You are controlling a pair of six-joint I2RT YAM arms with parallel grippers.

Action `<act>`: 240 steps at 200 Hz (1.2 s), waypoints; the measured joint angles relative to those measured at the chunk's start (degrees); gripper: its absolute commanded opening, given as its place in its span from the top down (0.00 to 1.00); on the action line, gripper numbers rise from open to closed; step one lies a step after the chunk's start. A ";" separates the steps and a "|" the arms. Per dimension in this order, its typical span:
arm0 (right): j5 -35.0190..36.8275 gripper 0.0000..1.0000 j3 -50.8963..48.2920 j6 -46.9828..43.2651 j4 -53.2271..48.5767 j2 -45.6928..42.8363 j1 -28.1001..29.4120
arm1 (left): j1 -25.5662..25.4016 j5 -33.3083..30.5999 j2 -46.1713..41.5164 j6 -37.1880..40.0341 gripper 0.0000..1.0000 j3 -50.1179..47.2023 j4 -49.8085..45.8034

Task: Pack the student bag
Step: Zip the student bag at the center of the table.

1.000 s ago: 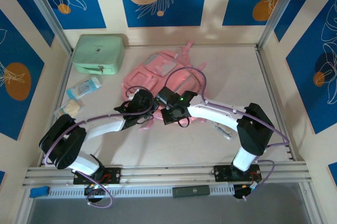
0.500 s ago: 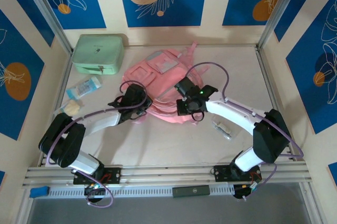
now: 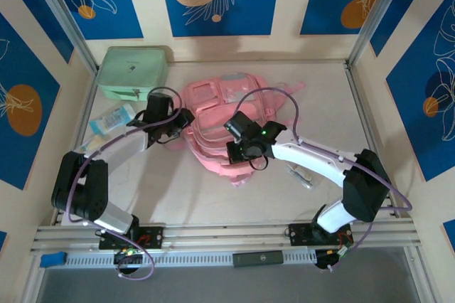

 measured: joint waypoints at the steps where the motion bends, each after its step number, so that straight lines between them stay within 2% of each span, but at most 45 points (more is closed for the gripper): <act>1: -0.02 1.00 0.07 0.02 -0.02 0.11 0.04 | -0.02 0.13 -0.20 -0.09 0.53 -0.24 0.22; 28: -0.37 1.00 0.35 0.39 -0.33 0.90 0.20 | -2.58 0.94 -7.10 -7.23 0.43 -10.34 5.73; 73: -0.33 1.00 0.39 0.81 -0.42 1.01 0.44 | -16.15 -5.03 -9.60 -19.65 0.41 -14.60 10.71; 89: -0.17 1.00 0.39 1.05 -0.52 1.05 0.44 | -18.16 -7.37 -8.02 -22.32 0.45 -14.34 11.50; 106: 0.02 1.00 0.39 1.09 -0.52 1.33 0.44 | -19.10 -8.70 -5.05 -23.80 0.55 -13.51 11.65; 133: 0.74 1.00 0.39 1.27 -0.39 1.97 0.46 | -20.74 -12.24 -3.15 -25.57 0.62 -13.29 11.65; 193: 1.79 1.00 0.39 1.64 -0.24 2.10 0.46 | -22.67 -19.17 -3.37 -27.34 1.00 -13.20 9.03; 240: 2.82 1.00 -2.93 2.10 -0.09 -0.22 -1.64 | -21.07 -21.59 -7.21 -23.74 1.00 -13.18 5.09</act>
